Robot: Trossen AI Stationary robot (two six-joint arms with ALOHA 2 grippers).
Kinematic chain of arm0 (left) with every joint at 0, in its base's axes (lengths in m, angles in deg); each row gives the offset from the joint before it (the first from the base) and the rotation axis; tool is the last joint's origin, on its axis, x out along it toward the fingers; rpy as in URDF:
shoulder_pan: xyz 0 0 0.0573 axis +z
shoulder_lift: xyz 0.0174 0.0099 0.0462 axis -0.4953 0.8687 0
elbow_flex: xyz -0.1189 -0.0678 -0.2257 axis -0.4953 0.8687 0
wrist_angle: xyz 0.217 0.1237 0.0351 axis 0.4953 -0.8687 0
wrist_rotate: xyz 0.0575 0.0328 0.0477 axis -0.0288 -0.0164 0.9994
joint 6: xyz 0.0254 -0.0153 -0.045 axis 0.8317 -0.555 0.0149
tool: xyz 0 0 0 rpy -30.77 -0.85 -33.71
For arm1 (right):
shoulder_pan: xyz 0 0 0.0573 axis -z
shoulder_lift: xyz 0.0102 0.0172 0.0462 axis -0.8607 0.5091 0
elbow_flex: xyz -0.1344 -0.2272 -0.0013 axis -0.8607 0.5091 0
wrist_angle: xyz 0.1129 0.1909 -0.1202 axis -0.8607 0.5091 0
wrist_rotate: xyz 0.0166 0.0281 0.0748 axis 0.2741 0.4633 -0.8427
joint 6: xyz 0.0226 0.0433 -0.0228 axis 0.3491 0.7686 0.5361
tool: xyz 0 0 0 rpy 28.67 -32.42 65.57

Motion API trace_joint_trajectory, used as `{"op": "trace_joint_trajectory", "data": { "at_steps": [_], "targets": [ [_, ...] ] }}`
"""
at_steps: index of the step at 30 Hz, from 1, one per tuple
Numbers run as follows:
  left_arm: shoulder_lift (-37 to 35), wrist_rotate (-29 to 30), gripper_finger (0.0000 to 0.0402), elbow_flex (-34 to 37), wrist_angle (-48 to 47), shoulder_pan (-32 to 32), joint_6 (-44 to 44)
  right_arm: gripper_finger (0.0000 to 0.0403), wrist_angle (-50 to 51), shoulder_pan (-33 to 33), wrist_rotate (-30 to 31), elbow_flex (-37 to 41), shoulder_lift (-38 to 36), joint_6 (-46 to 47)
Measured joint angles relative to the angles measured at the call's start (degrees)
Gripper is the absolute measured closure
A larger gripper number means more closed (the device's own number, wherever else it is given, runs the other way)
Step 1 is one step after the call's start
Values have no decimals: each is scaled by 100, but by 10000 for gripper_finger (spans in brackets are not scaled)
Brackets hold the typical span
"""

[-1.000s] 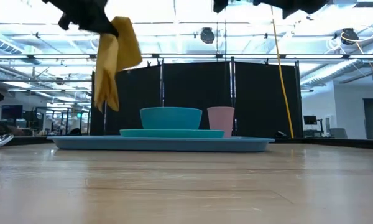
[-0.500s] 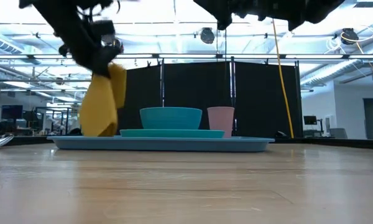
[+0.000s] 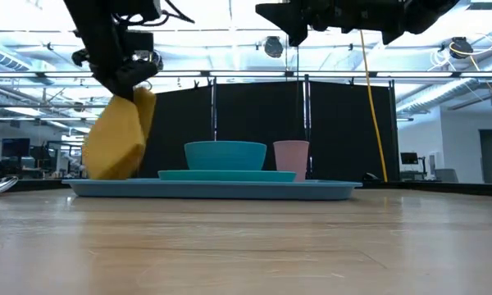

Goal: Set up tray
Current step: Put the yellow napkin on the blue serving tray to the left of the green plate

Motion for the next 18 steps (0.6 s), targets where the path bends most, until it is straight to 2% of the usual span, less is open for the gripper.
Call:
{"op": "trace_joint_trajectory", "data": {
  "at_steps": [3, 7, 11, 18],
  "targets": [
    [-3, -522, 393, -123, -171, -13, -56, 165, 4, 0, -8, 0, 0, -59],
    [-2, -399, 393, -252, 7, -60, 25, 165, 122, 0, -10, 0, 0, -154],
    [167, -625, 393, -245, 789, 395, 811, 165, 136, 0, -13, 0, 0, -174],
    [1328, -867, 393, -227, 860, 1343, 1060, 165, -152, 1, -5, 219, 0, -234]
  ]
}}
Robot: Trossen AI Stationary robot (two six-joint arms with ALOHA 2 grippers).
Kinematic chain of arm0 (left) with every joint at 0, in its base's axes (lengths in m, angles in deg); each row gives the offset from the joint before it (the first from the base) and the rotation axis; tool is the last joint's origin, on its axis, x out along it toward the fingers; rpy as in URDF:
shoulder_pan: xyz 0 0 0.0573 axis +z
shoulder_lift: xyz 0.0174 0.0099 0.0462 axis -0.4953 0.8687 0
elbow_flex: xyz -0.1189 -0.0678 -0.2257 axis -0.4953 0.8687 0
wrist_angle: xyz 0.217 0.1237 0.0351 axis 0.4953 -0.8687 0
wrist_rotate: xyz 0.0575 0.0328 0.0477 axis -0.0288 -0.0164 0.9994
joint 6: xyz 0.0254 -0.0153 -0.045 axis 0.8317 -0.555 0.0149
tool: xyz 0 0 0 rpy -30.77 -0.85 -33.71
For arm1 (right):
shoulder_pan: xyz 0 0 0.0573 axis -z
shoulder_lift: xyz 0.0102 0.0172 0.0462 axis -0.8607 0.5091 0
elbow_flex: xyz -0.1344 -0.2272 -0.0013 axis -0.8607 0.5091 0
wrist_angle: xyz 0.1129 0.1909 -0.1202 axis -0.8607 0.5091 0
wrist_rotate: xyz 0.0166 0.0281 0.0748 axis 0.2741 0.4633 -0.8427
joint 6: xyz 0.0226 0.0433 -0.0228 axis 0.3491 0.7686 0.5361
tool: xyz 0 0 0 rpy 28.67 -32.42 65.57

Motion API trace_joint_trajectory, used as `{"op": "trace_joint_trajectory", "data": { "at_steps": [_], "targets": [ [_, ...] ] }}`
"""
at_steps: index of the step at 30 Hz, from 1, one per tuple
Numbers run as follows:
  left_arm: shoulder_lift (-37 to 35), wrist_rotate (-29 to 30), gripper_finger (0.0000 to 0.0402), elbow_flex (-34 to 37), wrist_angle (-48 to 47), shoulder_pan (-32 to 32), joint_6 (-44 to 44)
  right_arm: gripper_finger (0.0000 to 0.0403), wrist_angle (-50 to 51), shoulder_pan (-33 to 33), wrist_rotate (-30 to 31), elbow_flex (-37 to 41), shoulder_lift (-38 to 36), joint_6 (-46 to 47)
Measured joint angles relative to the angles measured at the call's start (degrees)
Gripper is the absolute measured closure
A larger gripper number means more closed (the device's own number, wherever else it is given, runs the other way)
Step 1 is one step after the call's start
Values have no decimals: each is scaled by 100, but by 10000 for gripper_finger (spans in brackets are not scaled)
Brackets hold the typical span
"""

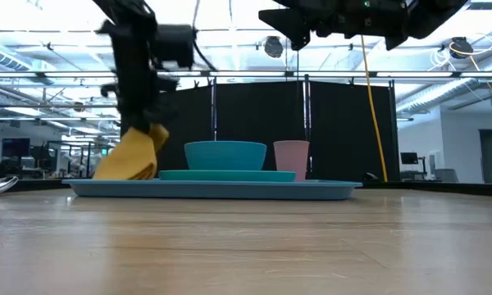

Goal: Set up tray
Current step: Put the yellow napkin on the blue serving tray to the left of the green plate

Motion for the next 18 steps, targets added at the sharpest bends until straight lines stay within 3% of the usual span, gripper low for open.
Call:
{"op": "trace_joint_trajectory", "data": {
  "at_steps": [7, 13, 18],
  "targets": [
    [792, -165, 393, 0, 1065, 261, 860, 165, -539, 151, 9, 311, 0, 114],
    [855, 26, 393, 0, 1372, 438, 1199, 165, -480, 198, 8, 323, 0, 125],
    [853, -752, 387, 0, 1402, 667, 1115, 165, -477, 198, 8, 323, 0, 118]
  ]
}}
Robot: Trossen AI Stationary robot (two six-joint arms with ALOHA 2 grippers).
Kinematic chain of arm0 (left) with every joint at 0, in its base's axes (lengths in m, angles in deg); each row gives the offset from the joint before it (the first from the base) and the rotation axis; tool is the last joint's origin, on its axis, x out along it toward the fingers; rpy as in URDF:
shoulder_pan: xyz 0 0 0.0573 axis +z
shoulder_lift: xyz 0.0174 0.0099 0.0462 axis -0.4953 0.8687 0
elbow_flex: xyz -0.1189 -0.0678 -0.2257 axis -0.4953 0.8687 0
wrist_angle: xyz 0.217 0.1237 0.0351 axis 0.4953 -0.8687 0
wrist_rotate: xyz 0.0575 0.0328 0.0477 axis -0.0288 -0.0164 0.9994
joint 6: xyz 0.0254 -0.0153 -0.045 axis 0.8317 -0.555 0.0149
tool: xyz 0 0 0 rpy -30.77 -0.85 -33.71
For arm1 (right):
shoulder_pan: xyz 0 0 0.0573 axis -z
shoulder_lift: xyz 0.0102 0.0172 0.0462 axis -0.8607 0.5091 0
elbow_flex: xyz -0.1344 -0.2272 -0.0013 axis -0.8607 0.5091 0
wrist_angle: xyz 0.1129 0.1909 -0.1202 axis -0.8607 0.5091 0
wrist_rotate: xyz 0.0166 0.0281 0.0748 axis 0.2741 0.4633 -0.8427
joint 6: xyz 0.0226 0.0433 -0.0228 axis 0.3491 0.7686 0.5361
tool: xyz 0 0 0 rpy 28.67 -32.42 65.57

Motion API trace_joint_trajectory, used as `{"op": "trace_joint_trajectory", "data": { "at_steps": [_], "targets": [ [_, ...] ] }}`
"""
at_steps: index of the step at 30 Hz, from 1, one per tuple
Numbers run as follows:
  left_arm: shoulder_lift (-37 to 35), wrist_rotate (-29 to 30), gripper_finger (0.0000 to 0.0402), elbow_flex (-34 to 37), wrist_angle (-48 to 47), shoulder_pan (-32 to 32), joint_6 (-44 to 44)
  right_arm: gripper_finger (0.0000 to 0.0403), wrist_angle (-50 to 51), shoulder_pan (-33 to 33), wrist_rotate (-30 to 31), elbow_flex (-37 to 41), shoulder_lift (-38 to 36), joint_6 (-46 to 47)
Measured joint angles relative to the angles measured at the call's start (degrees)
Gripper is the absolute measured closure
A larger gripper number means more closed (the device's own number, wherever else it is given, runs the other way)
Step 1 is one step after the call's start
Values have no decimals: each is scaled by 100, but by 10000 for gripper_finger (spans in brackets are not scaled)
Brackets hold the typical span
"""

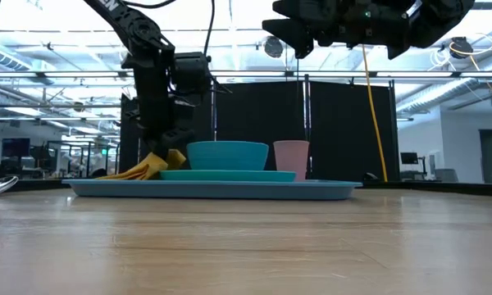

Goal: Set up tray
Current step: Put the yellow napkin on the blue serving tray to the left of the green plate

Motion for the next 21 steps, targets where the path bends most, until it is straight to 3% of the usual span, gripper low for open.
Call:
{"op": "trace_joint_trajectory", "data": {
  "at_steps": [11, 16, 21],
  "targets": [
    [-456, 721, 310, 7, -5, -443, -321, 165, 57, 0, -20, 0, 0, 27],
    [-835, 864, 300, 4, -99, -617, -97, 165, 70, 0, -22, 2, 0, 24],
    [-1117, 1025, 299, 4, -594, -642, -607, 165, 70, 0, -22, 0, 0, 22]
  ]
}}
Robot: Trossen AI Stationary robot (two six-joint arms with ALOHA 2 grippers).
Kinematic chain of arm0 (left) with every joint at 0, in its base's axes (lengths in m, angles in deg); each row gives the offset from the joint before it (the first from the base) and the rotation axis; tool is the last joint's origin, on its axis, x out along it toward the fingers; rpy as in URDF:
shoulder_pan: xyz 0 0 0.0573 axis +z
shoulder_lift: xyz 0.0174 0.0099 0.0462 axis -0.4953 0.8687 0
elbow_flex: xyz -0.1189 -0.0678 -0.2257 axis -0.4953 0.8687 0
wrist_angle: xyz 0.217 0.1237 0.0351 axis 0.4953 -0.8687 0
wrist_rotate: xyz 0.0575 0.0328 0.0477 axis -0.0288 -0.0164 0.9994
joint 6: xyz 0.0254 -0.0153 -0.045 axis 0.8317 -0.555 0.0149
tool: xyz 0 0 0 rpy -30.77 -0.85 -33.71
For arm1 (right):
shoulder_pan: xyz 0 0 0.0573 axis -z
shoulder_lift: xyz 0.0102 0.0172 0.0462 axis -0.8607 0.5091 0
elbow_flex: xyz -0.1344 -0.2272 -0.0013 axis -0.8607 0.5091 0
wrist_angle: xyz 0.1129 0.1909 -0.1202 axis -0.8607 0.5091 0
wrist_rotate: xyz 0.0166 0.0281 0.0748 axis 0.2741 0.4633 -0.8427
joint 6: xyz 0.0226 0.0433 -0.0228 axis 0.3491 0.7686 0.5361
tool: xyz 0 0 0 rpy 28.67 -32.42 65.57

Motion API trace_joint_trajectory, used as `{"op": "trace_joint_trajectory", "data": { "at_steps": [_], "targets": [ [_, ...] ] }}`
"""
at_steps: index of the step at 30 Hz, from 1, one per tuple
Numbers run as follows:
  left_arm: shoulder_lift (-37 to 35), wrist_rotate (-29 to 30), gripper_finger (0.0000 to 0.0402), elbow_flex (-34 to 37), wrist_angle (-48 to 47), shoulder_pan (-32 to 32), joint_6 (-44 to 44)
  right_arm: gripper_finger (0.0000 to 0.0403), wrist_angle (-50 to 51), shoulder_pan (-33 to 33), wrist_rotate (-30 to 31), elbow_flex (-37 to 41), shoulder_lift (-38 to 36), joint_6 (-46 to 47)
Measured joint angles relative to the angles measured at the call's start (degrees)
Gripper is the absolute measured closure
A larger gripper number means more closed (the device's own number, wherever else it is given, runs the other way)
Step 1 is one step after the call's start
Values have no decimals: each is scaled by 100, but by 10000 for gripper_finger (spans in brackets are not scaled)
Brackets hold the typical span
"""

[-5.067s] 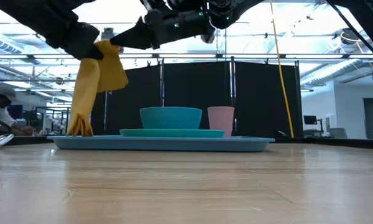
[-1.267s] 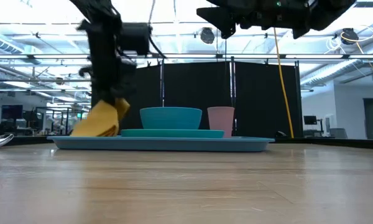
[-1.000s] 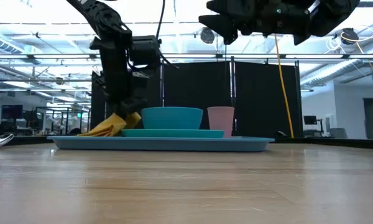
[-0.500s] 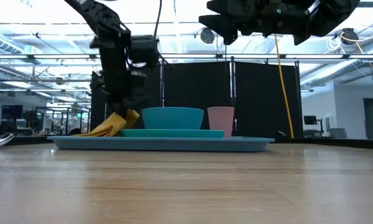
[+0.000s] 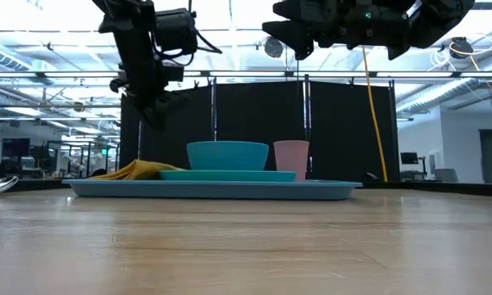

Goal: Set up tray
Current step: Put the yellow napkin on the blue serving tray to the left of the green plate

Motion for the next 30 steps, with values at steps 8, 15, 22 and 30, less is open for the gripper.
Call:
{"op": "trace_joint_trajectory", "data": {
  "at_steps": [8, 15, 22, 30],
  "targets": [
    [64, -311, 298, 287, -245, 95, -178, 165, 0, 0, -2, 0, 0, 50],
    [30, -801, 298, 781, -138, 128, -403, 165, 0, 2, -2, 0, 0, 46],
    [54, -1402, 298, 1036, 804, 29, 260, 165, 0, 2, -3, 0, 0, 7],
    [54, -1241, 347, 1127, 1032, 223, 328, 165, 2, 2, -3, 0, 0, -12]
  ]
}}
